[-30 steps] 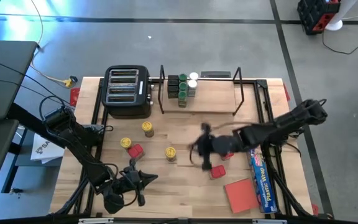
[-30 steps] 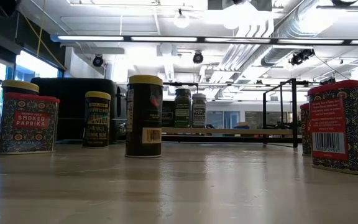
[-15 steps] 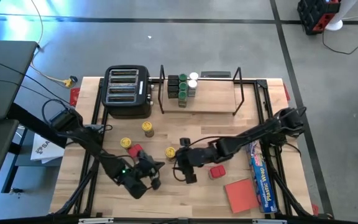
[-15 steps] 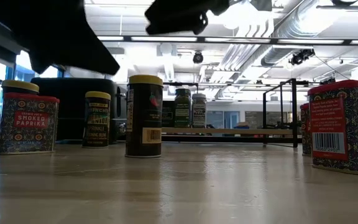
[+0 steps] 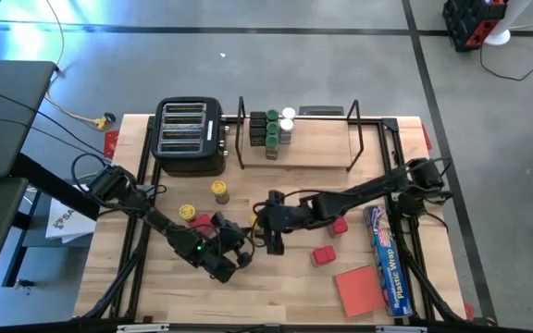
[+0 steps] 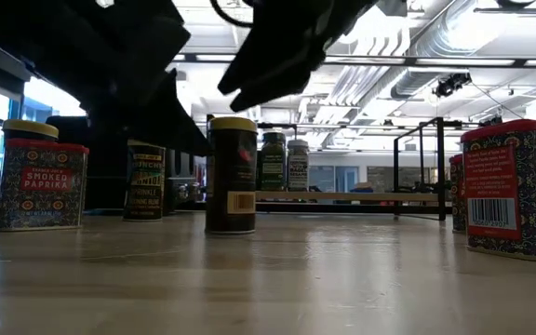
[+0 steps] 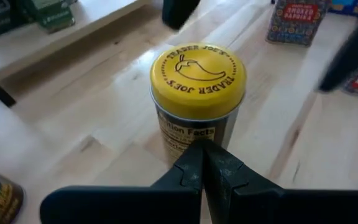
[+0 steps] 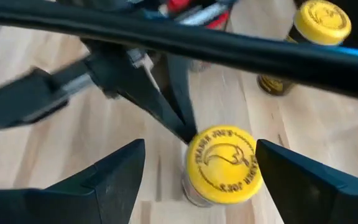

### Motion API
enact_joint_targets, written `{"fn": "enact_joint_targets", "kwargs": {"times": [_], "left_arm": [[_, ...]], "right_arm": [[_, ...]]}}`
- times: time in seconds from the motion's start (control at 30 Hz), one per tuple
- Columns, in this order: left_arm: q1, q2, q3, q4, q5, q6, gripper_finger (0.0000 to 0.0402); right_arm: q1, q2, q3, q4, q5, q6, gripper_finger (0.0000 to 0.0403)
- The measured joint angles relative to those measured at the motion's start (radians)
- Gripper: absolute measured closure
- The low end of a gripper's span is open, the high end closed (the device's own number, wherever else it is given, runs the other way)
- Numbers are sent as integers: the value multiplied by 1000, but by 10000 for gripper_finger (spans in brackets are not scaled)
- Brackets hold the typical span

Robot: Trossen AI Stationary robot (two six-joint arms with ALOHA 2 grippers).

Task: Shelf spices
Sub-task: Put the bottom right yellow seasoning bottle on the shelf

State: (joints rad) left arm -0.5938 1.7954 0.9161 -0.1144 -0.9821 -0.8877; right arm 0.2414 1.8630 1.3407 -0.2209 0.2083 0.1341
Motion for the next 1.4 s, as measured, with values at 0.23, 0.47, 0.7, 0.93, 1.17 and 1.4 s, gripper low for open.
{"fn": "enact_joint_targets", "kwargs": {"times": [0.23,0.47,0.7,0.93,1.17,1.4], "left_arm": [[-35,-53,0,-64,22,20,402],[-115,-157,0,-217,-46,-84,402],[-197,-211,0,-257,-124,-133,402],[-247,-211,0,-270,-165,-183,402],[-249,-211,0,-271,-214,-210,402],[-199,-211,0,-265,-263,-210,402]], "right_arm": [[-34,47,0,19,20,-1,100],[-51,86,-1,20,27,24,100],[-51,86,-1,21,25,43,160],[-52,48,-2,-33,5,71,192],[-133,-198,-1,-219,97,38,192],[-451,-409,0,-399,76,-39,192]]}}
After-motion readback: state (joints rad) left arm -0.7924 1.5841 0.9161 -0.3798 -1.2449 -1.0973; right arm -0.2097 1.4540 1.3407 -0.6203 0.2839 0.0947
